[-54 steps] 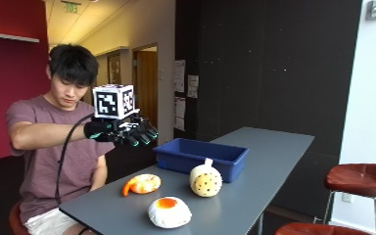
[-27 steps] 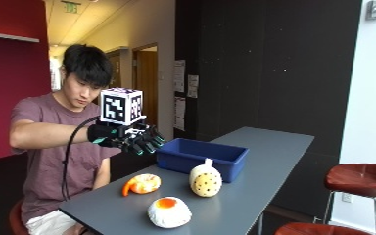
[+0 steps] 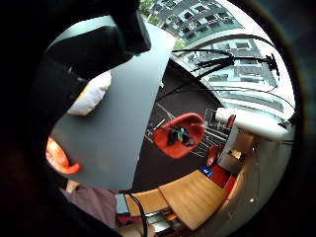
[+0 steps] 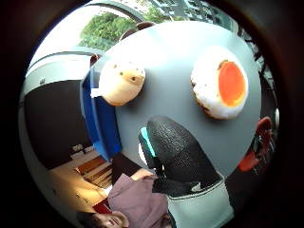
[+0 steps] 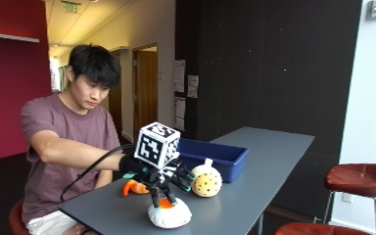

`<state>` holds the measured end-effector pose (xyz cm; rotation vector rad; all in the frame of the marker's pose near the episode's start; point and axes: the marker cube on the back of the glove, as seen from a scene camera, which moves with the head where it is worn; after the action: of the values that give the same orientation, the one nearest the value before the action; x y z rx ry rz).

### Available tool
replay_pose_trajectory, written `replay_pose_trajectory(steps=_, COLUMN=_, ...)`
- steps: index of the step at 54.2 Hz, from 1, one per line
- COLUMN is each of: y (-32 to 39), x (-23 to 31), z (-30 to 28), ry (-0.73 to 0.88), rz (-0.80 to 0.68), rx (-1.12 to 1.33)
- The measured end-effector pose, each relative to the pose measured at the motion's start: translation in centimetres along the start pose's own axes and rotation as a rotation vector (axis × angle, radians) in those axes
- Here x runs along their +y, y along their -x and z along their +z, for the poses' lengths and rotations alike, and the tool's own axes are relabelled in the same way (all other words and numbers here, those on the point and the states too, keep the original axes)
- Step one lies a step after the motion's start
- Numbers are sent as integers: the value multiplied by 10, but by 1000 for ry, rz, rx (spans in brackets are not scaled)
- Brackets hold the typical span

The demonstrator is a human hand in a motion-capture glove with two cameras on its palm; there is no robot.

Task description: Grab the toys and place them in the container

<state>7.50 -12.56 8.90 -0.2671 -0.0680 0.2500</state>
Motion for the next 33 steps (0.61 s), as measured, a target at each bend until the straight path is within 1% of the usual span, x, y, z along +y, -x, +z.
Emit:
replay_pose_trajectory(steps=4, y=2, x=-21, z=26, ry=51, rz=33, rx=4)
replay_pose_trajectory(steps=10, y=4, x=-34, z=57, ry=162, rz=62, rx=60)
replay_pose_trajectory(steps=13, y=4, x=-38, z=69, ry=157, rz=53, rx=91)
replay_pose_trajectory(steps=17, y=3, x=-43, z=80, ry=46, rz=48, rx=105)
replay_pose_trajectory(steps=25, y=3, x=-42, z=93, ry=-285, rz=-10, rx=62)
replay_pose_trajectory(steps=29, y=0, x=-44, z=92, ry=-395, rz=-49, rx=12)
replay_pose_trajectory(steps=33, y=-1, x=-49, z=88, ry=-491, rz=-48, rx=-1)
